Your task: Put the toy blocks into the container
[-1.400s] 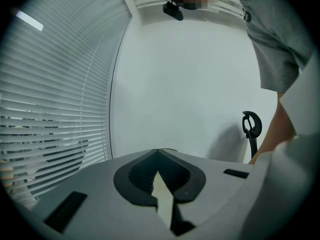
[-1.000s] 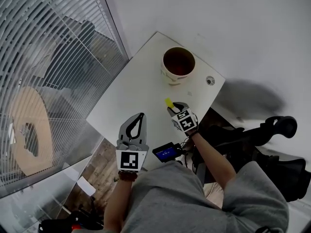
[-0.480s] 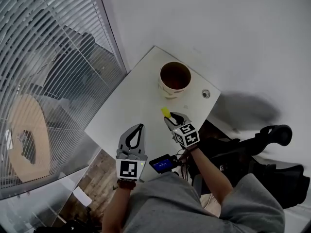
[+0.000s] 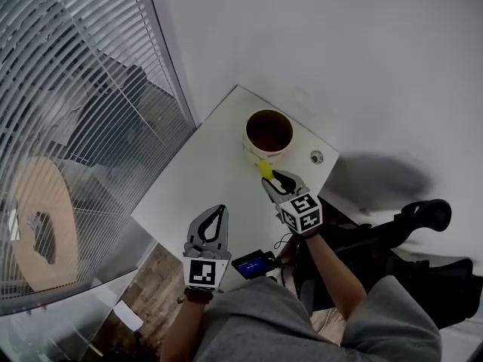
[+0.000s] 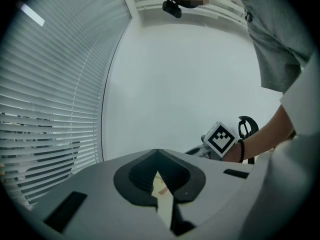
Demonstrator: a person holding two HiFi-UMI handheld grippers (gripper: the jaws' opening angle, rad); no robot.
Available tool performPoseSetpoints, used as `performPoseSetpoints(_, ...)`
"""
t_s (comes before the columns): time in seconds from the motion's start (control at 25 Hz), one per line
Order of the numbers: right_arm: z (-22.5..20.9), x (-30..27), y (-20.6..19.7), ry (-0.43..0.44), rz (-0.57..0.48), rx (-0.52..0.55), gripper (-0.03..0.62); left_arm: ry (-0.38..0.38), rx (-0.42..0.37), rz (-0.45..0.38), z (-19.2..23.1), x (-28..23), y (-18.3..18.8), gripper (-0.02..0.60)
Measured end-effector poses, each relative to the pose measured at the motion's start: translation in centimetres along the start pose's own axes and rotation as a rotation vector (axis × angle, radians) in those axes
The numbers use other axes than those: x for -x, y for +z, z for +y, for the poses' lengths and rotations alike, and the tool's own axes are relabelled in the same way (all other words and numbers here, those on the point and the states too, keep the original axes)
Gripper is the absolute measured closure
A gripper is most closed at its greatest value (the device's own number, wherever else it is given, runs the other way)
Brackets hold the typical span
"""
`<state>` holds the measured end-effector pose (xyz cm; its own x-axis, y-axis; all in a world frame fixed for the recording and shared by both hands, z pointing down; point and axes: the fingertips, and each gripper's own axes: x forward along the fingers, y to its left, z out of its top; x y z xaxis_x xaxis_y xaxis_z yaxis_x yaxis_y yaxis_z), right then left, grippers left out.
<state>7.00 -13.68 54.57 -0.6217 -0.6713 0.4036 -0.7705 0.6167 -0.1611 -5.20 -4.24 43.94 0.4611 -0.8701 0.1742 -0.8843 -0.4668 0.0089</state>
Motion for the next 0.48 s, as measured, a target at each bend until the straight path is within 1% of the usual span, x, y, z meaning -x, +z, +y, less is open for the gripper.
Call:
performPoseSetpoints(0.16,-1.5,0.3,2.5,-0.016,-0.036,0.03,0.451,0.01,-0.018,-0.019,0.2,-0.2,-0.1,0.574)
performPoseSetpoints(0.4,-3.1,0.1,4.8,-0.029,-0.069,0.063,0.451,-0.005,0.016,-0.012,-0.4,-0.6,-0.1,0.574)
performPoseSetpoints(0.48,-3.6,0.0,5.7,-0.038,-0.078,0.08,0.451,-0.004,0.014,-0.02,-0.4,-0.5,0.0,0.574)
